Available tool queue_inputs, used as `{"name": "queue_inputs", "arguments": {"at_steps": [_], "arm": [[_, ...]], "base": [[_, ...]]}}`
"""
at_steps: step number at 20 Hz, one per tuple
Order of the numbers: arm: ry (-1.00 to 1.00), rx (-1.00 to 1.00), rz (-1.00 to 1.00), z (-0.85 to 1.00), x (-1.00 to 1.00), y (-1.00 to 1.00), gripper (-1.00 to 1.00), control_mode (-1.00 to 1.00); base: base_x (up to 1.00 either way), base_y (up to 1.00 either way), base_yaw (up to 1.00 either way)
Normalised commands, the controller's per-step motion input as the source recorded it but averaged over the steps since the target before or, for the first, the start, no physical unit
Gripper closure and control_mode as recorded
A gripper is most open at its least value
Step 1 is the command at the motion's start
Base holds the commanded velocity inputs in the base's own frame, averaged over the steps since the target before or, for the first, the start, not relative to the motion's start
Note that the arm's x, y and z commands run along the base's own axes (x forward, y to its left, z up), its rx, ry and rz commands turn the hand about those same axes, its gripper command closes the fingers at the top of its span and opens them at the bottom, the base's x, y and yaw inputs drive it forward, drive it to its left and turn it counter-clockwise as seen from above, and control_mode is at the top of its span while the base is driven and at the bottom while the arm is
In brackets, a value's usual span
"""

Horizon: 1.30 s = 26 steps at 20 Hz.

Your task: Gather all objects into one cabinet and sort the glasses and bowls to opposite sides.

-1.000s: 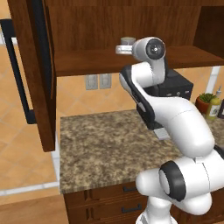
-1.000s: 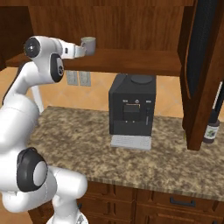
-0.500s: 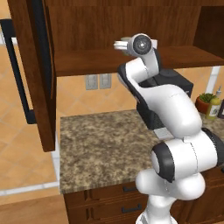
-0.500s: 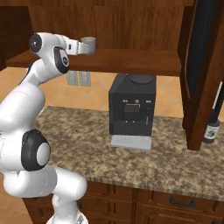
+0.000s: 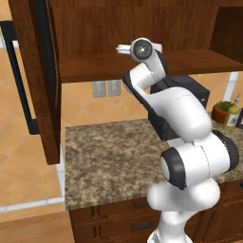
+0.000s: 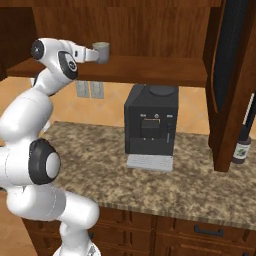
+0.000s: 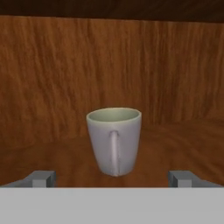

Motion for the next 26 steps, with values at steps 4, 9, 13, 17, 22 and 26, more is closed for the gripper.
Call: {"name": "queue_inputs", "arguments": {"at_steps": [4,9,13,17,22,26], "arm": [[0.00,0.00,0.00,-0.01,0.39,-0.05,-1.00,-1.00],[0.00,0.00,0.00,-0.02,0.03,-0.03,-1.00,-1.00],[0.00,0.00,0.00,-0.09,0.08,-0.13,-1.00,-1.00],[0.00,0.00,0.00,-0.04,0.18,-0.08,-1.00,-1.00],[0.00,0.00,-0.02,0.00,0.16,0.00,-1.00,-1.00],[0.00,0.00,-0.01,-0.05,0.06,0.00,-1.00,-1.00]], "base": [[0.00,0.00,0.00],[0.00,0.00,0.00],[0.00,0.00,0.00],[0.00,0.00,0.00],[0.00,0.00,0.00],[0.00,0.00,0.00]]}}
